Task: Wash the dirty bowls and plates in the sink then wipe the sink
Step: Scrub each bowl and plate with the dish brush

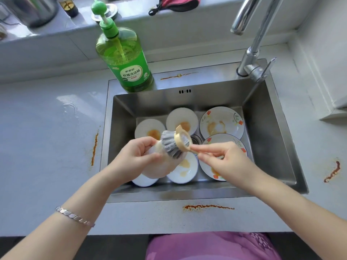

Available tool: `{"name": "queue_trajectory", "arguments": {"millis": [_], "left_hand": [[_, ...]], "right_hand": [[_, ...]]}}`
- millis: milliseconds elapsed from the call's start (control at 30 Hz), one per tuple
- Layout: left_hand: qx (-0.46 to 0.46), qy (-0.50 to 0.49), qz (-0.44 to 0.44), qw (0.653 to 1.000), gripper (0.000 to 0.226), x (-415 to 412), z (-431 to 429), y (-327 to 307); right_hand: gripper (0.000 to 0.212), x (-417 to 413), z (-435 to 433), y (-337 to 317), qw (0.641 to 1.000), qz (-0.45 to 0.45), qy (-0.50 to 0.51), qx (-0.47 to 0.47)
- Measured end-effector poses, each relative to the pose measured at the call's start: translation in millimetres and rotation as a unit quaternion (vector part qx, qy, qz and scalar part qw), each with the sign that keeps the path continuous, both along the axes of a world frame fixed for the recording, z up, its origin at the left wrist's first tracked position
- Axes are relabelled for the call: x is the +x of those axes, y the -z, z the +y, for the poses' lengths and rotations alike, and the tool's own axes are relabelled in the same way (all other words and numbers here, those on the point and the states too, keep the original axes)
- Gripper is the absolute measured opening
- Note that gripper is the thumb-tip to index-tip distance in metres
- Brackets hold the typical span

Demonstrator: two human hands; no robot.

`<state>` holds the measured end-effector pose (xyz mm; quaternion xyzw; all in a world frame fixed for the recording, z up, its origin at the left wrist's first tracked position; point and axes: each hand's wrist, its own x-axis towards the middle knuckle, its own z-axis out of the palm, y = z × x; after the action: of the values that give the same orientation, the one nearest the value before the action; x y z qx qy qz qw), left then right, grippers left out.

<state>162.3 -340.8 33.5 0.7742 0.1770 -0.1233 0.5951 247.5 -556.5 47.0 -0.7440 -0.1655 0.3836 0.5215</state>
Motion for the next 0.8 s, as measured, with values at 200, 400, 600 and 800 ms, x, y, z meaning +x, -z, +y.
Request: {"name": "queue_trajectory", "arguments": {"millis": [200,400,600,800], "left_hand": [[-0.062,-0.015,-0.018,0.998,0.040,-4,-2,0],[-0.045,-0.034,-0.021,0.998,0.036,-5,-4,3],[-0.066,-0.073,-0.045,0.994,0.028,-5,-8,4],[-0.186,-0.299,-0.032,0.936,0.017,9,-21,4]], "right_hand": [[0.031,13,-5,12,0.999,0.018,0.034,-0.039],[0.031,11,5,12,0.996,0.030,0.084,-0.008],[0.030,-3,8,4,0.998,-0.030,0.054,0.022],[0.031,9,5,33,0.990,0.005,0.136,-0.020]]}}
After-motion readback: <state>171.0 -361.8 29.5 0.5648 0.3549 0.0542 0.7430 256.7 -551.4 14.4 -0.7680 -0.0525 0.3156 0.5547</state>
